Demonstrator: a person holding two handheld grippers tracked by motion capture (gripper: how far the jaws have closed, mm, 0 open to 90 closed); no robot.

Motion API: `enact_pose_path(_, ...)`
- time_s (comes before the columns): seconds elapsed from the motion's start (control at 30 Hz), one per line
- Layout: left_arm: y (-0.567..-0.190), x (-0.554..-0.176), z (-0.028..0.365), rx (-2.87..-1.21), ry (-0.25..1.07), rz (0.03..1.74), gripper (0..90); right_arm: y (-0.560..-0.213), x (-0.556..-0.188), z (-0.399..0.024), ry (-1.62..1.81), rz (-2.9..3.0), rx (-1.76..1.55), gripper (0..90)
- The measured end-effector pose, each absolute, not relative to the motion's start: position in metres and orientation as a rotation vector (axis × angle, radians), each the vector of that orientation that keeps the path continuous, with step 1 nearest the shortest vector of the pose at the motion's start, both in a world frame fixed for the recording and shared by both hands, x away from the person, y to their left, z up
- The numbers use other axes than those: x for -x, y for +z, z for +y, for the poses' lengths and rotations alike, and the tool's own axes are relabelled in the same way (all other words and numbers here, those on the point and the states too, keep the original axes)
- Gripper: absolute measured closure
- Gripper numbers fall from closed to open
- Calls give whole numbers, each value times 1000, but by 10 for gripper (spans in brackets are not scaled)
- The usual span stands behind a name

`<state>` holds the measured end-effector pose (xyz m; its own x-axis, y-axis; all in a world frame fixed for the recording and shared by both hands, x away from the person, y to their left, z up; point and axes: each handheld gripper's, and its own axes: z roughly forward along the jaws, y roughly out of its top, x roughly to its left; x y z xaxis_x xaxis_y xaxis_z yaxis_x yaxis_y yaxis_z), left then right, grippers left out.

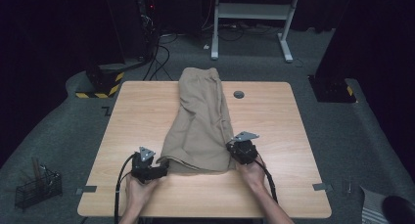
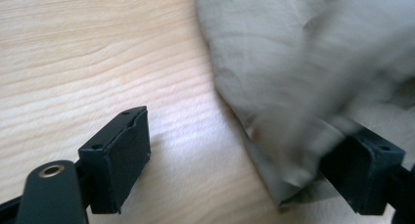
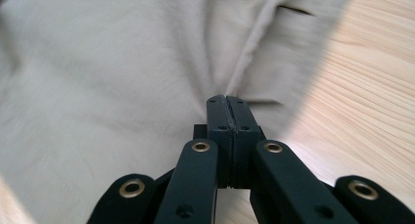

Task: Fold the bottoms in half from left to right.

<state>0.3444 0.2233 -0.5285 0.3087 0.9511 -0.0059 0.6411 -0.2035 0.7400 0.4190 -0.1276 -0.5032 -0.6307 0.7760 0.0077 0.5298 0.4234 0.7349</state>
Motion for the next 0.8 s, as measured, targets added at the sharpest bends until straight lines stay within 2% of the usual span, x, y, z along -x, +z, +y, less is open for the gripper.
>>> enact_pose_path(0.23, -528, -333, 229, -1939, 610, 1405, 172, -509, -420, -151, 1020, 2332, -1186, 891)
enact_pose_path(0.27, -528, -332, 230, -1949, 601, 1394, 173, -510, -420, -151, 1023, 2345, -1181, 870)
enact_pose_path(0.37, -524, -328, 235, -1951, 525, 1381, 161, -509, -418, -148, 1073, 2341, -1177, 725)
enact_pose_path(0.5, -518, -322, 241, -1980, 570, 1375, 156, -501, -419, -141, 1122, 2323, -1149, 663)
enact_pose_path(0.63, -510, -325, 253, -1968, 536, 1393, 157, -502, -425, -132, 1091, 2331, -1138, 677)
enact_pose_path(0.8, -503, -325, 266, -1973, 511, 1393, 155, -511, -432, -127, 1072, 2360, -1157, 771)
